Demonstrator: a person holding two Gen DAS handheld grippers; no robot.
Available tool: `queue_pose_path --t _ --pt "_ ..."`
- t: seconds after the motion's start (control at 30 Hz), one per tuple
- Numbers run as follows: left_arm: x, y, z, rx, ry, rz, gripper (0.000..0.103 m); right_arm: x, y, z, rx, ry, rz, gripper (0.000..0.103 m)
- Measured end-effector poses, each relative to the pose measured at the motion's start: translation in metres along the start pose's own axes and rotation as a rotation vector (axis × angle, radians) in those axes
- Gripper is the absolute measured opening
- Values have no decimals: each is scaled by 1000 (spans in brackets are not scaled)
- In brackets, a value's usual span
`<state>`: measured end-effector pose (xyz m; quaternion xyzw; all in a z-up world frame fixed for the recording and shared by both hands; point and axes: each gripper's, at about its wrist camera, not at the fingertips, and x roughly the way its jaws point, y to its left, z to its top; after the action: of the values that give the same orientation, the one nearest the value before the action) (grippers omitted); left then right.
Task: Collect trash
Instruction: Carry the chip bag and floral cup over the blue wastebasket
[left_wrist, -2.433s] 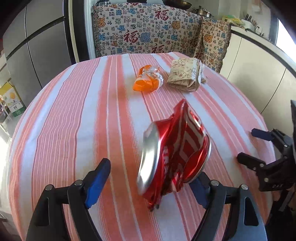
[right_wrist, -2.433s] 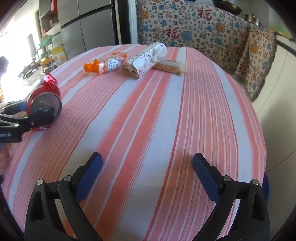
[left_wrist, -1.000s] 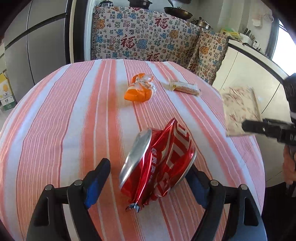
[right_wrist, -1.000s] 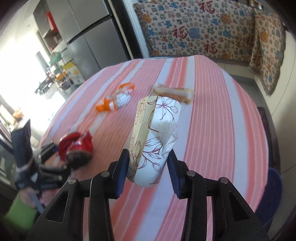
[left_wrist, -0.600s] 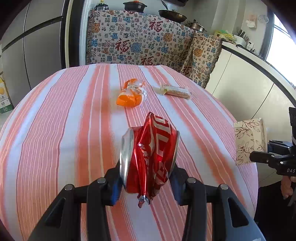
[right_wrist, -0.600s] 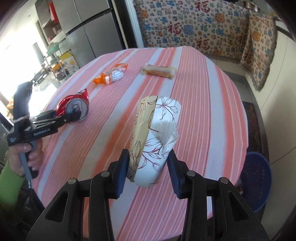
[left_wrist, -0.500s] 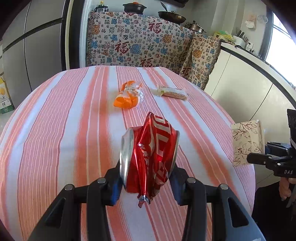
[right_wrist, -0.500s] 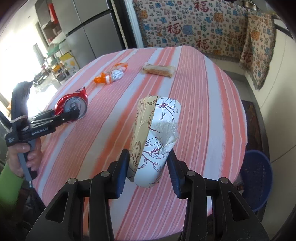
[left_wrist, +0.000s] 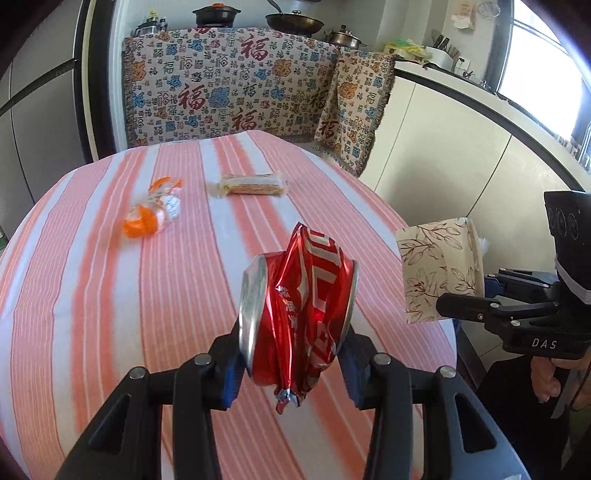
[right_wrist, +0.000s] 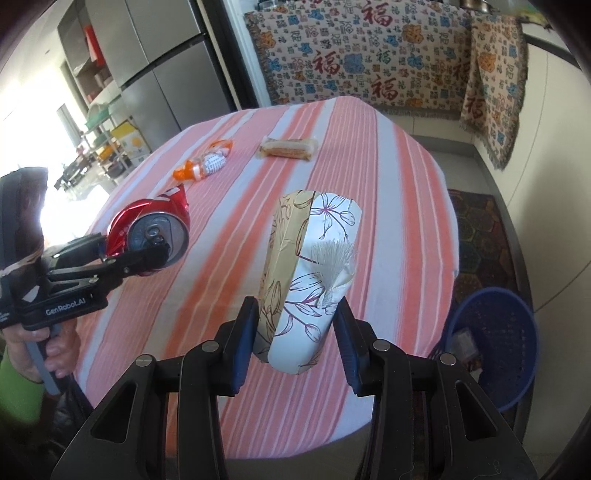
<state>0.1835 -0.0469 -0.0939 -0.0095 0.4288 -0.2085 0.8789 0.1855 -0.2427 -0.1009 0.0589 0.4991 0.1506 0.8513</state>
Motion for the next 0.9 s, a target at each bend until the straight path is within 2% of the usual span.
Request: queue_pose_path --t 0.27,0.5,0.73,0.9 --pt "22 -51 18 47 23 -68 44 -26 -44 -7 62 -22 -40 42" --pt "41 -113 43 129 35 -147 44 -57 -122 -15 159 -22 -157 42" --pt "85 -183 68 180 85 -235 45 -72 -200 -24 232 30 -272 42" --pt "127 -228 74 211 140 -265 45 -66 -247 -37 289 73 -312 42"
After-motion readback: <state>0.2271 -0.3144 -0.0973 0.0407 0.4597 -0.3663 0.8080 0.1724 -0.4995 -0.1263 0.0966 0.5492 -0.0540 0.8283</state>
